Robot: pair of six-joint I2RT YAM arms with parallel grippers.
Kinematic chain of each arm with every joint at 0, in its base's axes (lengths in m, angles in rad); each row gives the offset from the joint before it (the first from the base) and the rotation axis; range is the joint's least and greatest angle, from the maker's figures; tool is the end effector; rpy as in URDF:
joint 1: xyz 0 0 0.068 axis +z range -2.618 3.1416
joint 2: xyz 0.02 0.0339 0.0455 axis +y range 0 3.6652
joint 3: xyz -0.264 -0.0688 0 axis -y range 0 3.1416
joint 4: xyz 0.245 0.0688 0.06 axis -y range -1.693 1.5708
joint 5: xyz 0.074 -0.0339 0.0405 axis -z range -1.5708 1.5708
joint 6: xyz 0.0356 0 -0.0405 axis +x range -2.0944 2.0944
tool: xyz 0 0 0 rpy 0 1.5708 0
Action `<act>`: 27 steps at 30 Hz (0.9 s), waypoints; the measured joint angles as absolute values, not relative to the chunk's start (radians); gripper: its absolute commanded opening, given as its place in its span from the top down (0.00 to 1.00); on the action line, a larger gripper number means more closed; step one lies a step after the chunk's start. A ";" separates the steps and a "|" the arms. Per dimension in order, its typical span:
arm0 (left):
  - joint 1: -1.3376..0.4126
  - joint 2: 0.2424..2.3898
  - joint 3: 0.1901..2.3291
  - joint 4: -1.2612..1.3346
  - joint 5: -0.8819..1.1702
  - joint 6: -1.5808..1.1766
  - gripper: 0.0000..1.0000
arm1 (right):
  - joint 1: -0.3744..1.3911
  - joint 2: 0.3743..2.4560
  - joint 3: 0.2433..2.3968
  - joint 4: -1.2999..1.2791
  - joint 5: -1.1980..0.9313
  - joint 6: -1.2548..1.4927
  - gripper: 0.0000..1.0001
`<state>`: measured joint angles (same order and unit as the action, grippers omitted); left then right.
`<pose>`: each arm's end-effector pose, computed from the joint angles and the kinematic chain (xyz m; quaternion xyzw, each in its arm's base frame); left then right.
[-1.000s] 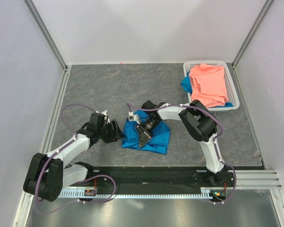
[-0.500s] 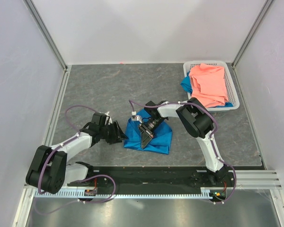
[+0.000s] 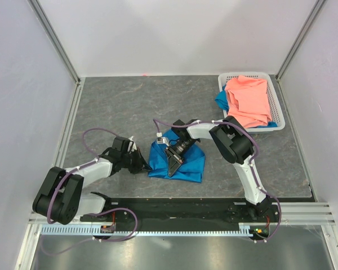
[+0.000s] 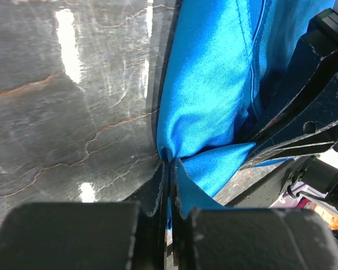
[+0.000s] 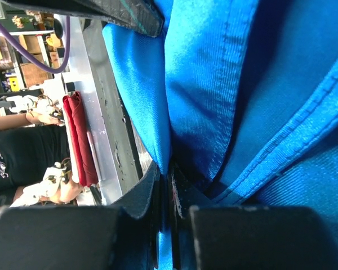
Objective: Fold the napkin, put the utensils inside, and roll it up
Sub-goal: Roll the napkin with the utensil
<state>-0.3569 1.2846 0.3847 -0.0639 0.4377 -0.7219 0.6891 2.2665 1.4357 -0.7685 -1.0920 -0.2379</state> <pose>0.1872 -0.0859 0.1249 -0.1053 0.9278 -0.3276 0.1439 0.2857 0.2763 0.0853 0.3754 -0.7677 -0.5033 0.1280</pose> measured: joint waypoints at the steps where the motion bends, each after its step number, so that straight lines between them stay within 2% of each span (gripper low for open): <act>1: -0.358 1.288 0.385 -0.059 0.442 -0.722 0.98 | 0.689 2.267 1.439 -0.773 -1.086 -0.236 0.82; 6: -0.362 1.300 0.387 -0.045 0.451 -0.722 0.98 | 0.690 2.241 1.445 -0.786 -1.038 -0.207 0.63; 14: -0.363 1.308 0.394 -0.051 0.453 -0.719 0.98 | 0.688 2.043 1.420 -0.683 -0.795 -0.170 0.45; 20: -0.366 1.314 0.403 -0.061 0.454 -0.714 0.98 | 0.743 1.792 1.288 -0.560 -0.542 -0.161 0.40; 24: -0.369 1.318 0.417 -0.084 0.448 -0.704 0.98 | 0.907 1.650 1.132 -0.437 -0.304 -0.165 0.39; 27: -0.369 1.324 0.429 -0.105 0.447 -0.696 0.98 | 1.021 1.624 1.042 -0.368 -0.170 -0.173 0.39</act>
